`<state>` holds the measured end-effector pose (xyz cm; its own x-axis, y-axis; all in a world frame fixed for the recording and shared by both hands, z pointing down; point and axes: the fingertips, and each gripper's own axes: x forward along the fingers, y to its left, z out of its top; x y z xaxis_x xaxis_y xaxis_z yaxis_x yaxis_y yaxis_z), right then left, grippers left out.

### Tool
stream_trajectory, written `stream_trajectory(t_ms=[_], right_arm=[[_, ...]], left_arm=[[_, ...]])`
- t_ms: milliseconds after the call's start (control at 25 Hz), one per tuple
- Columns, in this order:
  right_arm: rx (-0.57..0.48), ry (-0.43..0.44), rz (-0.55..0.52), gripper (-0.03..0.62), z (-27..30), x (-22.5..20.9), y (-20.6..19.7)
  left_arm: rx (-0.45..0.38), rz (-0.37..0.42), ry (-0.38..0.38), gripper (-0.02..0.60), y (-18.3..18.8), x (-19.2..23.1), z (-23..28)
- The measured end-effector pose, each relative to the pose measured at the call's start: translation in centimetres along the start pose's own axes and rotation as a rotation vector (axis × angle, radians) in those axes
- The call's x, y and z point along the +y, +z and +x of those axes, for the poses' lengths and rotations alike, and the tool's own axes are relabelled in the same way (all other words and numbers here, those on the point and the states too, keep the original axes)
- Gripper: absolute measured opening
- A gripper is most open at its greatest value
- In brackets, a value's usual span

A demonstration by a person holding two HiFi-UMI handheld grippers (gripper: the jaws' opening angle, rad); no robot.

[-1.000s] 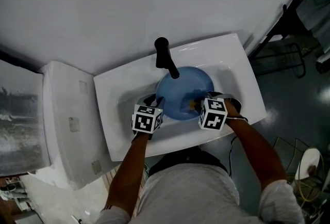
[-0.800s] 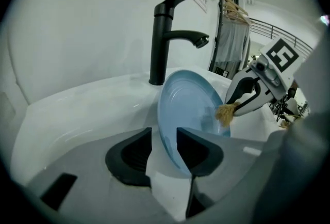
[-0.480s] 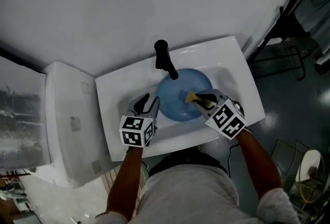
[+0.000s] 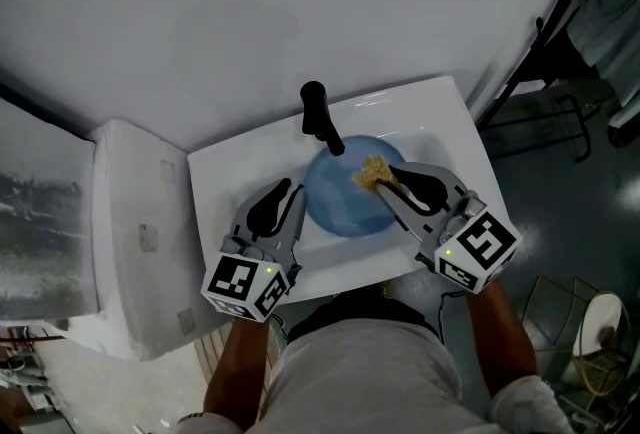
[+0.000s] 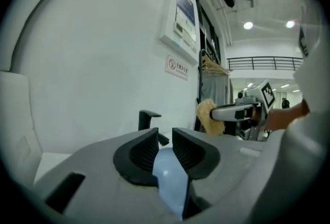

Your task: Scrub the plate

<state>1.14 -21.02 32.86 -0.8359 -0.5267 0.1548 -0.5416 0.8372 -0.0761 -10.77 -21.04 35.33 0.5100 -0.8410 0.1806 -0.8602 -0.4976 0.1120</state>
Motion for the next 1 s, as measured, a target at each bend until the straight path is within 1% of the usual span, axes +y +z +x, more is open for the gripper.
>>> stream_trajectory(t_ms=[160, 240, 320, 480, 680, 840, 1000], right_arm=[[-0.125, 0.015, -0.003, 0.063, -0.9, 1.5, 3.8], [-0.171, 0.023, -0.018, 0.063, -1.4, 2.4, 5.4], [-0.21, 0.029, -0.029, 0.063, -1.8, 3.3, 6.6], [-0.272, 0.032, -0.035, 0.063, -2.7, 4.7, 8.6], [-0.346, 0.027, -0.024, 0.063, -3.7, 5.6, 10.2], [-0.388, 0.013, -0.015, 0.063, -4.4, 5.5, 10.7], [-0.398, 0.006, -0.006, 0.061, -4.6, 5.3, 10.5]], left_arm=[[-0.14, 0.025, -0.036, 0.064, 4.6, -1.6, -1.3], [-0.188, 0.037, -0.05, 0.054, 6.3, -2.2, -1.9], [-0.218, 0.045, -0.064, 0.046, 7.6, -2.8, -2.4], [-0.257, 0.061, -0.095, 0.034, 9.4, -4.1, -3.2], [-0.292, 0.079, -0.119, 0.023, 10.8, -5.0, -3.9], [-0.301, 0.104, -0.127, 0.017, 11.1, -5.7, -4.1], [-0.301, 0.116, -0.14, 0.017, 11.1, -6.4, -4.0]])
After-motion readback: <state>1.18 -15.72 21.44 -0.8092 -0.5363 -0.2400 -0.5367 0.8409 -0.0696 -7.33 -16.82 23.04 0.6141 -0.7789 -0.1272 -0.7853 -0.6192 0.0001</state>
